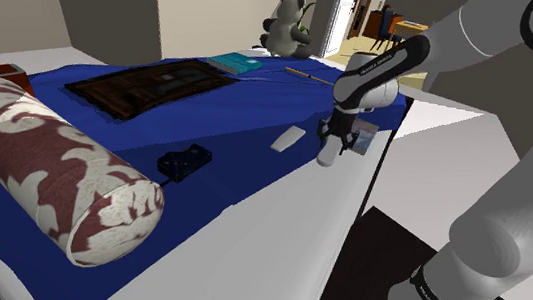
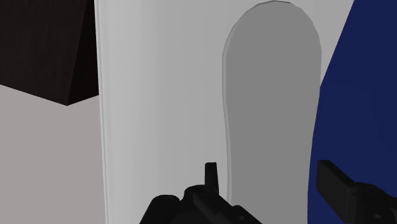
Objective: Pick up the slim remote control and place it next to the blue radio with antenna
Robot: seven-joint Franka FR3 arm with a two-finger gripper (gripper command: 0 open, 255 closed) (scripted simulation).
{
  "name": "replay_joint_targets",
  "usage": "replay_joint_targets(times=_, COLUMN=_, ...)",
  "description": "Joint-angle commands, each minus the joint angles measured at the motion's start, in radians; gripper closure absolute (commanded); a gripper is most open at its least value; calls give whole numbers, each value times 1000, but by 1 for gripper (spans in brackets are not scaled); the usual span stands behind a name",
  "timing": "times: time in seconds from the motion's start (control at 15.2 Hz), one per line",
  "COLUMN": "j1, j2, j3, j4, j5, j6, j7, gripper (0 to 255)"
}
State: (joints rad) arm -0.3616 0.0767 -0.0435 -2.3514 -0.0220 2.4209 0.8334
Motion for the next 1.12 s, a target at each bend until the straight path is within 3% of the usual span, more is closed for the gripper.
replay_joint_targets(times=0.0, j1=1, j2=-20, j3=1, j4=8, j5=-1, j6=-28, j7=2, gripper=255)
replay_joint_targets(times=0.73, j1=1, j2=-109, j3=1, j4=55, j5=-3, j6=-163, j7=2, gripper=255)
replay_joint_targets(times=1.06, j1=60, j2=-177, j3=66, j4=-24, j5=3, j6=-155, j7=122, gripper=255)
